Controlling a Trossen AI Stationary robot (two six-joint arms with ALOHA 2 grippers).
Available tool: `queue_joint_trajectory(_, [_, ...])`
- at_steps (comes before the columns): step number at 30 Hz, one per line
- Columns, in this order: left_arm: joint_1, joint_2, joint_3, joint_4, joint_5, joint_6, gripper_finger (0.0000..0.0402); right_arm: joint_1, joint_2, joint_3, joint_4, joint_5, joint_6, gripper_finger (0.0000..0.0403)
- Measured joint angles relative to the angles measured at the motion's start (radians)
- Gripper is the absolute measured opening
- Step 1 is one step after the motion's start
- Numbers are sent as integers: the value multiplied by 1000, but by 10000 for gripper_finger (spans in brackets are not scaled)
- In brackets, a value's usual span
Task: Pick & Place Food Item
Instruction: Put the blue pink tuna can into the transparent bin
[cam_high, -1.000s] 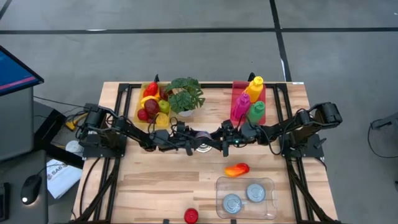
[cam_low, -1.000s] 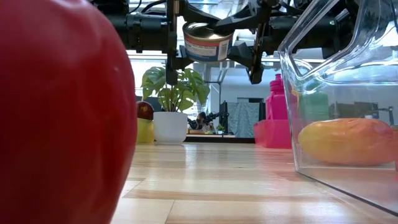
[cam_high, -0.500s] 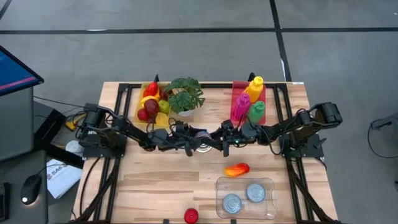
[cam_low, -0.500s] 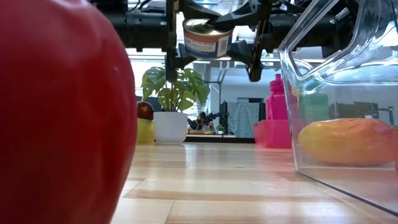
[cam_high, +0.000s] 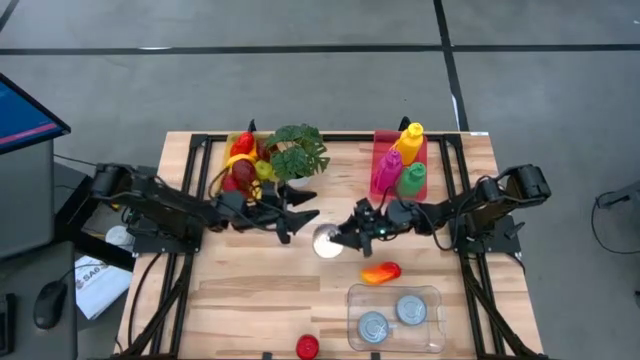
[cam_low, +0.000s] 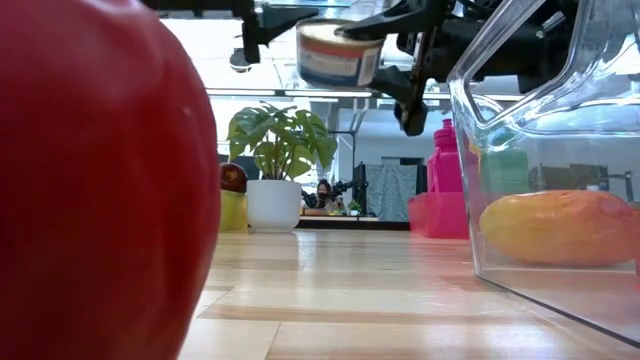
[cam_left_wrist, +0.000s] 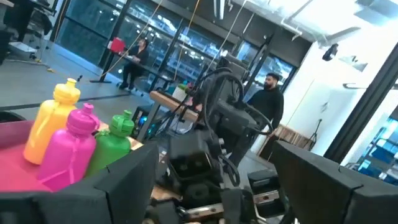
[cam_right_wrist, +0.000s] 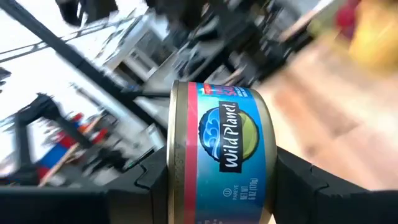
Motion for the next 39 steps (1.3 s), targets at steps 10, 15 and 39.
queue_joint_trajectory(10, [-3, -159, 0, -219, 0, 0, 305, 122, -7, 0, -64, -96, 154, 194])
queue_joint_trajectory(15, [-3, -161, 0, -220, 0, 0, 305, 194, -7, 0, -68, -106, 199, 189])
queue_joint_trajectory(39, [-3, -157, 0, -220, 0, -1, 305, 464, -10, 0, -394, -76, 424, 205])
